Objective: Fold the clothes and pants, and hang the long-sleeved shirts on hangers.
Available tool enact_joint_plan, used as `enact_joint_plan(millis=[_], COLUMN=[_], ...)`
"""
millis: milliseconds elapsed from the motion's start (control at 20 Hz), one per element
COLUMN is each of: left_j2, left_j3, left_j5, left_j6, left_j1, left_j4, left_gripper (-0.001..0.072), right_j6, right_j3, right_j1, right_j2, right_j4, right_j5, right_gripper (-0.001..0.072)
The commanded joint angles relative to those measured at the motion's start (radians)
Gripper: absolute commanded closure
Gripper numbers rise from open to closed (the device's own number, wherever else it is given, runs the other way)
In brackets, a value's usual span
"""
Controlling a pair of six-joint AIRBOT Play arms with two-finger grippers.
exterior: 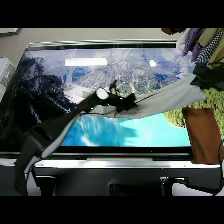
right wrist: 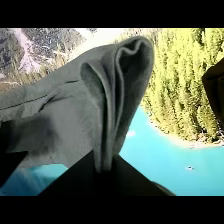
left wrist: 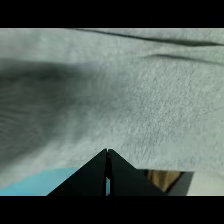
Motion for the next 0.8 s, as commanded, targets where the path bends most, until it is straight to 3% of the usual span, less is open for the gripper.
enact_joint_plan(millis=[0, 250, 450, 650, 750], left_j2=[-0.124, -0.226, -0.234, -0.177, -0.108], left_j3=[0.141, 0.249, 0.247, 0.247, 0.247], left_j5=[0.039, 0.071, 0.072, -0.147, -0.289], left_j6=[-0.107, -0.2, -0.14, -0.028, -0.028], left_j1=[-0.108, -0.174, -0.174, -0.06, 0.029], left_j4=[-0.055, -0.084, -0.131, -0.146, -0.012], left_gripper=[0.0687, 0.0688, 0.0687, 0.0687, 0.0687], right_j6=[0.008, 0.007, 0.005, -0.006, 0.004], right_j3=[0.003, 0.019, 0.024, 0.024, 0.023], right_j1=[0.0, 0.001, 0.001, 0.001, 0.015], right_j2=[0.044, 0.051, 0.048, 0.032, 0.013], right_j4=[-0.002, -0.002, -0.002, 0.058, 0.16], right_j5=[0.016, -0.017, -0.063, -0.063, -0.066], right_gripper=[0.0681, 0.0681, 0.0681, 0.0681, 0.0681])
